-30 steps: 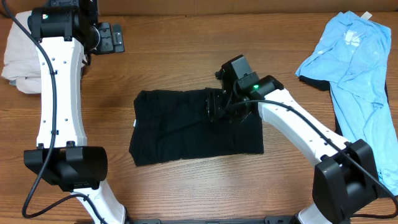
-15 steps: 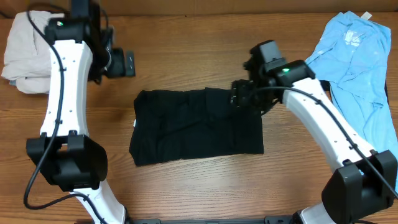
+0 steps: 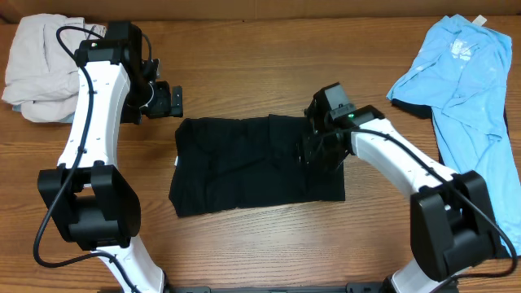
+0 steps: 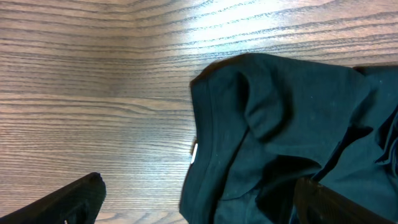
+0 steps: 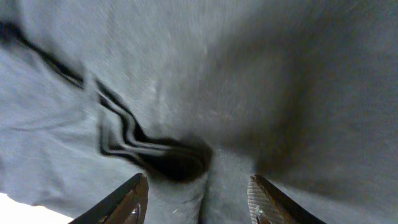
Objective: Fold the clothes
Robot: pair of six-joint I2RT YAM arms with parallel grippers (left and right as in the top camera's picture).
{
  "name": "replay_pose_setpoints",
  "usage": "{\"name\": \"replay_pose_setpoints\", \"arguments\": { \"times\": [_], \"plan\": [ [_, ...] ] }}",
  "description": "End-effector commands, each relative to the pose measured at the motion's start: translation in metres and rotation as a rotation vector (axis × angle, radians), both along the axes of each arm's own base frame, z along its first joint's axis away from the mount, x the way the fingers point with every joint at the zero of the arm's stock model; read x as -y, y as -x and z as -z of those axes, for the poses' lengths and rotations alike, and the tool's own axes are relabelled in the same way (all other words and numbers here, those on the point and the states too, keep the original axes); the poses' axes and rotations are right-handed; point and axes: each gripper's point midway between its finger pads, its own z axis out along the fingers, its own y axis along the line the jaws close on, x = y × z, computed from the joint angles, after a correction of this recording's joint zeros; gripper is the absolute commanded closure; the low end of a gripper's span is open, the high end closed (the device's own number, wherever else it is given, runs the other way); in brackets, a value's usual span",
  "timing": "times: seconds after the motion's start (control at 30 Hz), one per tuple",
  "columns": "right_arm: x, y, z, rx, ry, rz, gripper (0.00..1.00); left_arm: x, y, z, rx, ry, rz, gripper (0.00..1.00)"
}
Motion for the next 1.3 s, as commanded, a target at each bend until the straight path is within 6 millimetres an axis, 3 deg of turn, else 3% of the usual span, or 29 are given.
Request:
{"name": "replay_pose_setpoints", "arguments": {
  "times": [0.0,0.13,0.33,0.47,0.67,0.7,0.77,0.83,0.93,1.03,1.1,1.27],
  "plan": [
    [-0.012,0.009,0.009,-0.001,-0.033,-0.088,0.46,0.003,-0.001,-0.003,0.015,0.016,0.017,0.0],
    [-0.018,0.012,0.009,-0.001,-0.043,-0.106,0.59,0.003,-0.003,-0.003,0.023,0.015,0.017,0.0],
    [-0.036,0.026,0.004,-0.035,-0.115,-0.166,0.96,0.002,-0.003,-0.003,0.026,0.012,0.017,0.0],
    [-0.055,0.045,-0.003,-0.081,-0.149,-0.223,0.96,0.002,-0.003,-0.003,0.026,0.011,0.017,0.0],
    [-0.102,0.084,-0.013,-0.113,-0.174,-0.352,0.96,0.002,-0.003,-0.003,0.025,0.011,0.017,0.0],
    [-0.108,0.089,-0.014,-0.112,-0.169,-0.366,0.87,0.002,-0.003,-0.003,0.025,0.011,0.017,0.0],
    [-0.115,0.092,-0.018,-0.103,-0.163,-0.381,0.52,0.002,-0.002,-0.003,0.022,0.011,0.017,0.0],
    [-0.118,0.089,-0.023,-0.096,-0.169,-0.377,0.4,0.002,-0.001,-0.003,0.018,0.012,0.017,0.0],
    [-0.117,0.078,-0.036,-0.075,-0.176,-0.356,0.36,0.003,0.002,-0.001,0.005,0.012,0.024,0.0],
    [-0.101,0.057,-0.056,-0.045,-0.157,-0.296,0.35,0.003,0.009,0.004,-0.027,0.013,0.034,0.0],
    [-0.082,0.04,-0.069,-0.017,-0.132,-0.236,0.34,0.005,0.016,0.012,-0.054,0.024,0.06,0.0],
    [-0.014,-0.006,-0.085,0.058,-0.057,-0.04,0.2,0.025,0.034,0.051,-0.104,0.102,0.147,0.0]
  ]
}}
